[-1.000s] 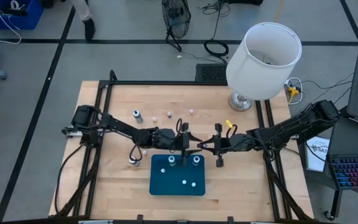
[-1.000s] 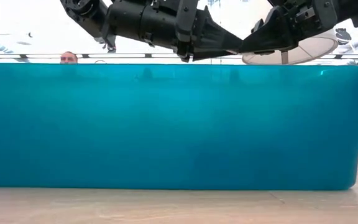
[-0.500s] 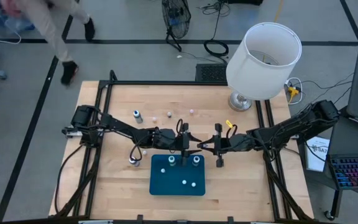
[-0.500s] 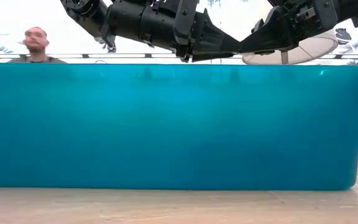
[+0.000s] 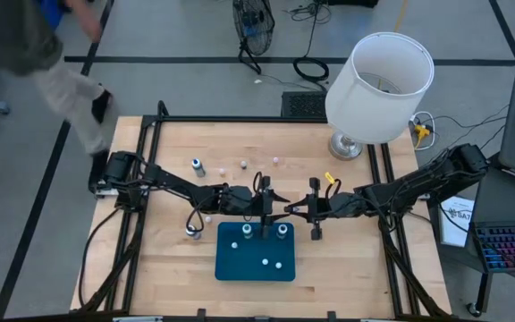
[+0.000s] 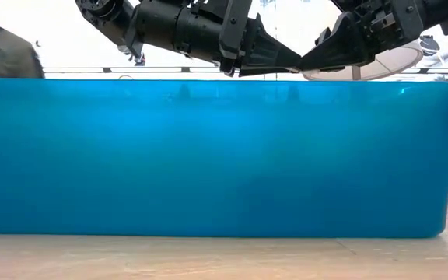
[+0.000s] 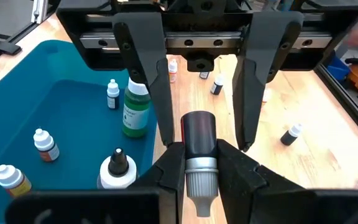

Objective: Pick & Place food coloring
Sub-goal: Put the red food coloring bottle into the blue container

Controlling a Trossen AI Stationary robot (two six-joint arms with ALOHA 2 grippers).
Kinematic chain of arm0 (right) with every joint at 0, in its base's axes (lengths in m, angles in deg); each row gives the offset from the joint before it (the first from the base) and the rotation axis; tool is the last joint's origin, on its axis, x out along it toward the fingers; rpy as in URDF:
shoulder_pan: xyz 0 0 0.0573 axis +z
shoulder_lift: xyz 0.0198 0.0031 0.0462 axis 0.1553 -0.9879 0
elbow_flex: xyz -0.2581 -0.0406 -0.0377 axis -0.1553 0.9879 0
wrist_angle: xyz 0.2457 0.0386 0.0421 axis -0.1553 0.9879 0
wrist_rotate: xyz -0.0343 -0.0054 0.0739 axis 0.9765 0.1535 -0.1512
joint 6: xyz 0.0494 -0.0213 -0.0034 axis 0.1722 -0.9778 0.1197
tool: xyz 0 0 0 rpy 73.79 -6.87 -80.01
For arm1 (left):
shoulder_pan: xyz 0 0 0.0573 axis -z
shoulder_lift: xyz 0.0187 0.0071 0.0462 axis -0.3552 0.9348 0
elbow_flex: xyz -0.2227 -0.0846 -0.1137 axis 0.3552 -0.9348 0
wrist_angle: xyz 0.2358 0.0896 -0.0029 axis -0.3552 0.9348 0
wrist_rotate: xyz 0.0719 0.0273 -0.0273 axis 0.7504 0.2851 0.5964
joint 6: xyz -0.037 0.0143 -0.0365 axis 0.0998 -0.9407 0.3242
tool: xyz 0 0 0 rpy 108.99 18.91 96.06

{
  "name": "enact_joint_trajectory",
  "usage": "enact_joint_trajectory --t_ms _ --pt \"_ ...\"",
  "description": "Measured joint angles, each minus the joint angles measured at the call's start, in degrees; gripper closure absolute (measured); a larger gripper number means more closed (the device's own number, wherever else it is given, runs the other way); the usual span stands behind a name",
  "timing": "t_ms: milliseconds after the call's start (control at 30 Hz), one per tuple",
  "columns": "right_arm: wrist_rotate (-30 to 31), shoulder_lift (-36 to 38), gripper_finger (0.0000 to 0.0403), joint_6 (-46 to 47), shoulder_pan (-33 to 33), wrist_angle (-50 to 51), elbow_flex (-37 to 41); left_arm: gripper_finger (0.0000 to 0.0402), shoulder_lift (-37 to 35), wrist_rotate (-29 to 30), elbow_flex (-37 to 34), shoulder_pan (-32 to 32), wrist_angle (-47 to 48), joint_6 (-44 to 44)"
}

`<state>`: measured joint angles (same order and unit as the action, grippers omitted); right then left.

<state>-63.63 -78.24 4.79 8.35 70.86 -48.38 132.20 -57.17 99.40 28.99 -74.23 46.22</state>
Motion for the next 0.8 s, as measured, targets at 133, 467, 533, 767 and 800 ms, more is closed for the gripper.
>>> enact_joint_trajectory --t_ms 133,467,533,767,800 --pt "-0.02 0.00 0.0345 -0.04 0.00 -0.02 0.00 0.0215 -0.02 0.00 -0.01 0.00 0.24 0.03" --pt "-0.04 0.00 0.0345 -0.13 0.00 -0.11 0.00 0.0224 -0.02 -0.03 -0.02 0.33 0.36 0.03" --pt "-0.04 0.00 0.0345 -0.04 0.00 -0.11 0.00 0.0244 -0.02 -0.05 -0.02 0.52 0.40 0.02" --pt "0.05 0.00 0.0354 0.25 0.04 0.34 0.04 0.0329 -0.02 0.10 -0.13 0.57 0.65 -0.70" --pt "0.05 0.00 0.0353 0.25 0.04 0.34 0.05 0.0329 -0.02 0.11 -0.13 0.57 0.65 -1.36"
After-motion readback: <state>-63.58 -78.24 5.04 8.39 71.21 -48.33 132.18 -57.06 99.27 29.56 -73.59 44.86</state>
